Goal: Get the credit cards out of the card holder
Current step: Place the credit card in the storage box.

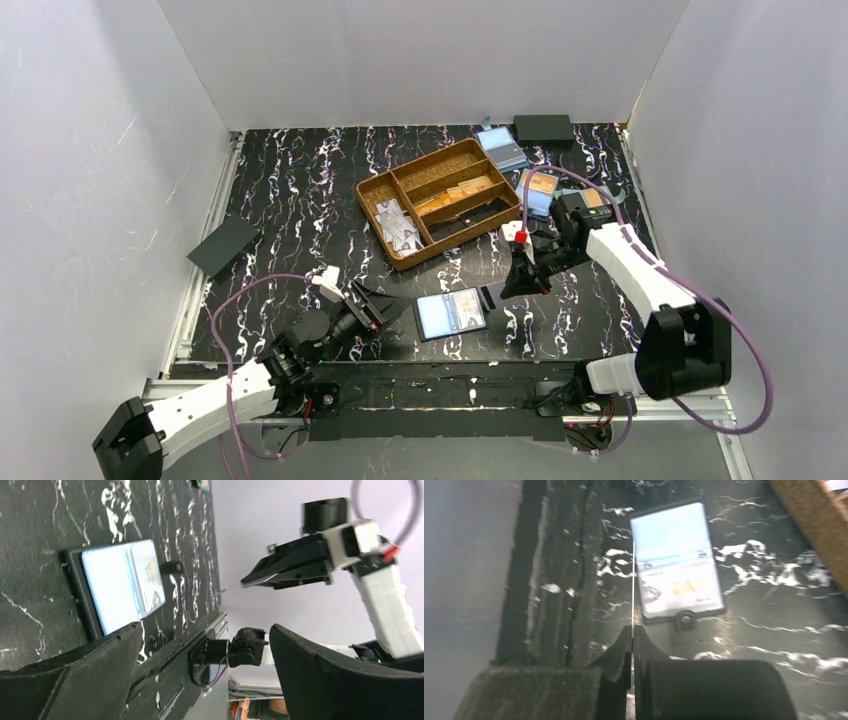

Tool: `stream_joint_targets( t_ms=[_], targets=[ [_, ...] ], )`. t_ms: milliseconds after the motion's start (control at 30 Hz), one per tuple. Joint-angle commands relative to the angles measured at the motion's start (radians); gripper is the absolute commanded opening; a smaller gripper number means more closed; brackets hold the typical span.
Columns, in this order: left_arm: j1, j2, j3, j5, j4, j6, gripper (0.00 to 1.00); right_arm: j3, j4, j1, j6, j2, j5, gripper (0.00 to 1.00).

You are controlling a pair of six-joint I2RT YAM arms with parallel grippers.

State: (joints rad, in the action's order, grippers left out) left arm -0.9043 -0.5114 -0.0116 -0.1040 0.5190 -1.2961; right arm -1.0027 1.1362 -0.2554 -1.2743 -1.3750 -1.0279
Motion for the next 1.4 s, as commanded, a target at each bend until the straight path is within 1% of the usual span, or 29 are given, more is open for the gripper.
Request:
stream_joint_targets(
  t_ms=[0, 167, 300, 333, 467, 667, 767, 867, 1067, 1100, 1233, 1300, 1367],
  targets=[
    [0.004, -0.150, -0.131, 0.092, -0.014, -0.090, 0.98, -0.072, -0.014, -0.001, -0.152, 0.136, 0.154, 0.01],
    [-0.022, -0.348, -0.277, 0.131, -0.015, -0.213, 0.98, -0.053, -0.126, -0.009, -0.180, 0.242, 0.277, 0.01],
    [-0.079, -0.494, -0.395, 0.118, -0.017, -0.340, 0.93, -0.008, -0.217, -0.016, -0.178, 0.321, 0.330, 0.01],
    [-0.090, -0.529, -0.422, 0.093, -0.016, -0.371, 0.91, 0.004, -0.231, -0.017, -0.179, 0.337, 0.339, 0.01],
    [-0.132, -0.645, -0.507, 0.059, -0.020, -0.463, 0.86, 0.020, -0.236, -0.020, -0.188, 0.352, 0.347, 0.01],
    [-0.161, -0.793, -0.614, 0.052, -0.024, -0.537, 0.84, 0.046, -0.242, -0.035, -0.197, 0.356, 0.336, 0.01],
    [-0.168, -0.844, -0.657, 0.048, -0.025, -0.582, 0.83, 0.068, -0.243, -0.043, -0.206, 0.361, 0.323, 0.01],
    [-0.182, -0.893, -0.696, 0.043, -0.025, -0.643, 0.79, 0.084, -0.253, -0.051, -0.204, 0.363, 0.319, 0.01],
    [-0.199, -0.986, -0.768, 0.045, -0.027, -0.719, 0.73, 0.100, -0.278, -0.067, -0.194, 0.366, 0.320, 0.01],
    [-0.202, -0.998, -0.777, 0.046, -0.025, -0.728, 0.71, 0.102, -0.281, -0.069, -0.194, 0.365, 0.324, 0.01],
    [-0.209, -1.030, -0.802, 0.045, -0.024, -0.739, 0.55, 0.102, -0.289, -0.078, -0.195, 0.366, 0.334, 0.01],
    [-0.209, -1.035, -0.804, 0.036, -0.022, -0.740, 0.43, 0.104, -0.287, -0.082, -0.200, 0.368, 0.334, 0.01],
    [-0.210, -1.034, -0.802, 0.026, -0.023, -0.740, 0.27, 0.106, -0.278, -0.085, -0.214, 0.371, 0.333, 0.01]
  ],
)
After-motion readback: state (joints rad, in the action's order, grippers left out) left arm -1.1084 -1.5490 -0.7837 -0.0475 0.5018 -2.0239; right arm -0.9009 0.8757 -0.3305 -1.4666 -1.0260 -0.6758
